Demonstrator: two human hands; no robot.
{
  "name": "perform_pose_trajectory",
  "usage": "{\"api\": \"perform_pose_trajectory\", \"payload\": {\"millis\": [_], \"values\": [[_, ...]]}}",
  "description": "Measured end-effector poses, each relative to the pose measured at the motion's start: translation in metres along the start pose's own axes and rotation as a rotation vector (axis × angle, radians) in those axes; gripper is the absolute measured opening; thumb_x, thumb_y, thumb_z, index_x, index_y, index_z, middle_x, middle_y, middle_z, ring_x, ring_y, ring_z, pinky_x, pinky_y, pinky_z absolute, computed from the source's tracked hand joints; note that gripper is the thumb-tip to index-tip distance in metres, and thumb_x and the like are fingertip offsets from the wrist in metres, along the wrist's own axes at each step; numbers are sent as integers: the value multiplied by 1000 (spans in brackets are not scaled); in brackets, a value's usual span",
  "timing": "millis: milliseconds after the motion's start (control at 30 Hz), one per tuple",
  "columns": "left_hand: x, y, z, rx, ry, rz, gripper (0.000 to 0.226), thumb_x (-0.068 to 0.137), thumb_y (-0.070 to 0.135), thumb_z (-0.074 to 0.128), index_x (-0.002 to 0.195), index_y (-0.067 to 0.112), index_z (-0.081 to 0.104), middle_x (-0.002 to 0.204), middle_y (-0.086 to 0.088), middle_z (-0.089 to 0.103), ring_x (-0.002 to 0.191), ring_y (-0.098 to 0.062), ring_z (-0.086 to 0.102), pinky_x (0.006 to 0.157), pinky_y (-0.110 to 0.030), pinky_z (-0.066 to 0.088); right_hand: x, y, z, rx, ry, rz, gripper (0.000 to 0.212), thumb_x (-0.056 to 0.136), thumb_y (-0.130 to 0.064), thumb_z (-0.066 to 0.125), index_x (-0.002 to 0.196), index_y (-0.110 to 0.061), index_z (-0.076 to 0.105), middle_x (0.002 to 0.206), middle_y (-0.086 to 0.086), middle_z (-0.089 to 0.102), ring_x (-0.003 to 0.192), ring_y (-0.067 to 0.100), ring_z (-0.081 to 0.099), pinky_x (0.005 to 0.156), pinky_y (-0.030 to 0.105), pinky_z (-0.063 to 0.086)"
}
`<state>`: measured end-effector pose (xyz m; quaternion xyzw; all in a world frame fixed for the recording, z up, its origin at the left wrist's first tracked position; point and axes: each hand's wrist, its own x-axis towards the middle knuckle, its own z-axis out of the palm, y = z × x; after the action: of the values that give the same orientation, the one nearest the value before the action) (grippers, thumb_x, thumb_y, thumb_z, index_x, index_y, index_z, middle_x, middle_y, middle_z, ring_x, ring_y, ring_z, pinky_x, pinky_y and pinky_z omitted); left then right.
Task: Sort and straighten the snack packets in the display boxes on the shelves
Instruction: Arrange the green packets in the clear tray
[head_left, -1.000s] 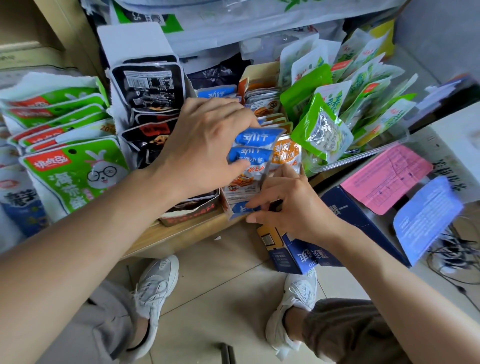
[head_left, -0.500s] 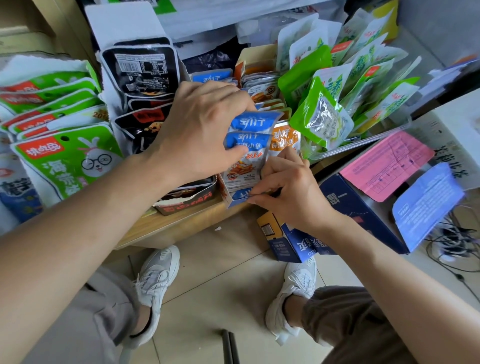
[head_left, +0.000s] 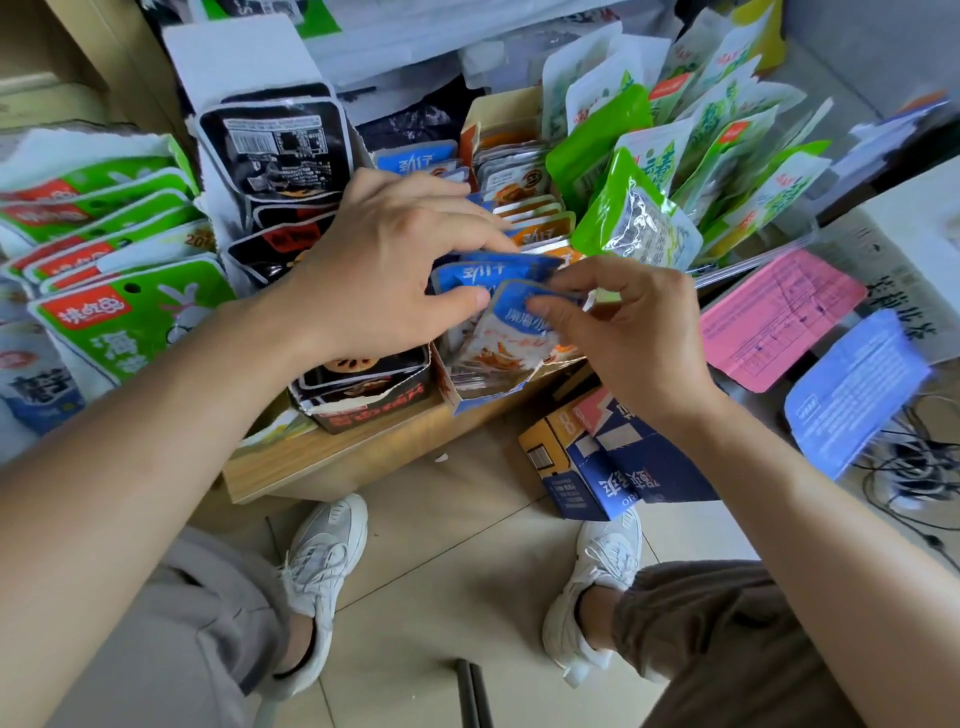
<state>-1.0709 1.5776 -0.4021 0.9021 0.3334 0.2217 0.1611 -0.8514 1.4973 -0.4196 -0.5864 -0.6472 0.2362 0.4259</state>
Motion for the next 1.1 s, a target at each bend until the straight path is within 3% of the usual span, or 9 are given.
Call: {"api": "perform_pose_trajectory", "payload": {"millis": [67, 133, 267, 433, 533, 667, 833, 1000, 1100], "values": [[0, 1, -2, -36, -23, -16, 50, 86, 53, 45, 126, 34, 68, 136, 17, 60, 139, -16, 43, 105, -40, 22, 6, -2, 1, -33, 46, -41, 11, 84, -23, 80, 92, -17, 76, 84, -7, 70, 73, 12, 68, 60, 34, 56], [0, 3, -3, -52, -29, -21, 52, 87, 54, 42, 129, 36, 66, 139, 18, 58, 140, -12, 42, 107, -39, 21, 7, -4, 11, -107, 44, -119, 17, 83, -22, 81, 94, -10, 75, 84, -5, 69, 73, 13, 65, 62, 33, 55], [1, 4, -4, -3, 42, 31, 47, 87, 53, 56, 129, 33, 67, 133, 15, 64, 131, -10, 53, 103, -45, 34, 4, -1, 27, -164, -21, -180, 31, 80, -22, 83, 101, -7, 65, 92, 0, 66, 78, 17, 61, 67, 40, 54], [-1, 0, -4, 114, 191, 47, 34, 82, 44, 71, 112, 27, 75, 114, 8, 71, 115, -18, 61, 94, -44, 40, -6, 1, 19, -146, -30, -252, 50, 78, -11, 85, 122, -5, 61, 121, 7, 55, 103, 19, 59, 74, 27, 56], [-3, 2, -13, 90, 185, 69, 27, 81, 45, 70, 99, 26, 77, 98, 7, 70, 97, -20, 61, 87, -45, 43, -14, 2, 17, -166, 34, -137, 74, 76, -15, 86, 141, -14, 51, 132, 2, 50, 107, 13, 56, 79, 26, 56], [-9, -2, -20, 42, 133, 74, 15, 81, 38, 73, 93, 29, 77, 83, 12, 67, 82, -13, 59, 81, -43, 47, -24, 2, 20, -40, -3, 30, 70, 82, -15, 81, 145, -20, 50, 126, -7, 62, 99, 10, 62, 76, 28, 57], [-13, 11, -8, 32, 240, -41, 7, 82, 31, 79, 79, 25, 77, 73, 13, 66, 67, -9, 62, 70, -37, 54, -27, 1, 23, -78, -48, 2, 69, 86, -19, 78, 148, -24, 47, 128, -7, 65, 104, 8, 61, 85, 28, 55], [-11, 28, -7, 174, 318, -193, 20, 80, 46, 80, 72, 28, 75, 61, 18, 58, 57, -2, 55, 54, -26, 49, -27, 4, 17, -114, -82, 11, 80, 86, -23, 78, 153, -29, 36, 137, -12, 56, 102, 5, 60, 84, 29, 55], [-12, 24, -18, 92, 221, -277, 11, 84, 43, 77, 81, 33, 78, 63, 21, 63, 61, 2, 60, 57, -24, 52, -33, 3, 17, -223, -54, -151, 83, 88, -19, 74, 156, -30, 28, 151, -7, 39, 126, 11, 50, 101, 32, 50]]}}
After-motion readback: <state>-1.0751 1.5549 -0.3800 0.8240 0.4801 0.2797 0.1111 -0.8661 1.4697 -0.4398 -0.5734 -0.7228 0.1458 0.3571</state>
